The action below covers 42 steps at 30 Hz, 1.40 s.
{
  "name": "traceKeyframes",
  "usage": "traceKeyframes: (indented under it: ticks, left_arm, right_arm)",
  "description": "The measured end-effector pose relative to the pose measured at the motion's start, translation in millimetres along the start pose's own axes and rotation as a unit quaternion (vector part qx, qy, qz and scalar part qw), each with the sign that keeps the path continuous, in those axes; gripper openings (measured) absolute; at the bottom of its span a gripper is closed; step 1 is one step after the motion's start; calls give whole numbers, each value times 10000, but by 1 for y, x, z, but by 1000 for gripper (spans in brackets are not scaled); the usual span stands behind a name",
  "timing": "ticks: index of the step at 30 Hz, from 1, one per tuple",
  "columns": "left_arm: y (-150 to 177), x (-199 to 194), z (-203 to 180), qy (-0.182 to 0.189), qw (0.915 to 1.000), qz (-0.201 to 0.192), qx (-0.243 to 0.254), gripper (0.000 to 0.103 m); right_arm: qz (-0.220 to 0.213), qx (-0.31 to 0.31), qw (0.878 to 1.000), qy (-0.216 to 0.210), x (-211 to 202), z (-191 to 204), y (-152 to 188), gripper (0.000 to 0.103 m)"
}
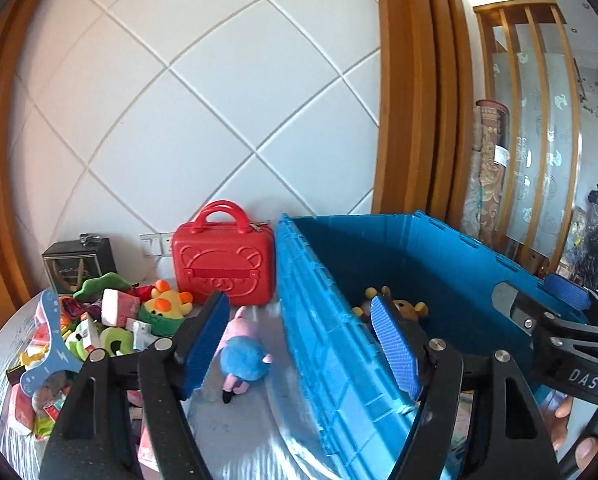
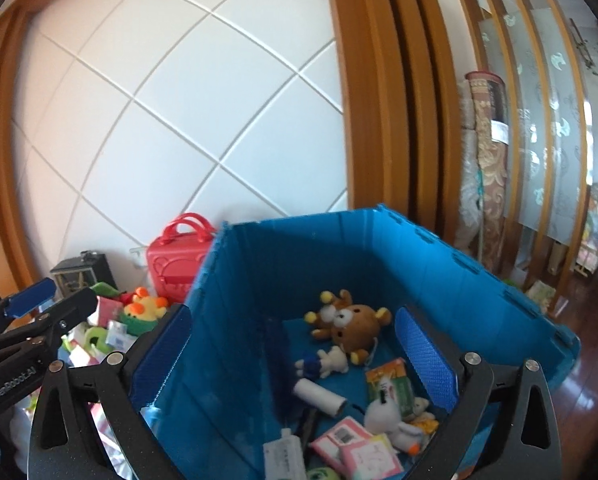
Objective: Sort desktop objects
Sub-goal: 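Move both tools back from the crate to the pile, then grasp the Estazolam tablets box with the left tool while the right tool grasps the tape roll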
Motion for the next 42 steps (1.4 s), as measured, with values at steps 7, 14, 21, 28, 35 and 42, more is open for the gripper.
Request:
traceKeyframes:
  ticks: [7,14,21,28,35,42]
  left_arm:
    - [32,-3,116,-651,9961,272,-527,73]
    - [92,-1,236,-1519,9785,1015,-955,73]
    - [192,4,345,-2203,9360,2181,-1667,73]
    - [283,13,414,-2511,8872,3103,-2315,73]
    - [320,39,428,-2145,8754,3455,-2613,73]
    - [343,69,421,-1780,8688,3791,-2642,53]
  right_arm:
    - [74,-599,9955,-732,18,105,3,103]
    - [575,-948,9874,-1126,55,197,31,103]
    - [1725,-1250,9688,-1265,117,257,93,103]
    - [3100,-1456,9325,-1147,183,276,189,103]
    - [3764,-1580,9052,-1180,198,291,241,103]
    - [3833,-1850,8957,-1287,188,312,250,103]
Point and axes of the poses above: each gripper's, at about its wrist camera, not at the fingertips, and x roughly the way its jaws point, z to its left, y to its underside, the point moved 5 cm from there along x, roughly the way its jaws point, and after that the axes turned 12 degrees about z, right-handed, at the moved point
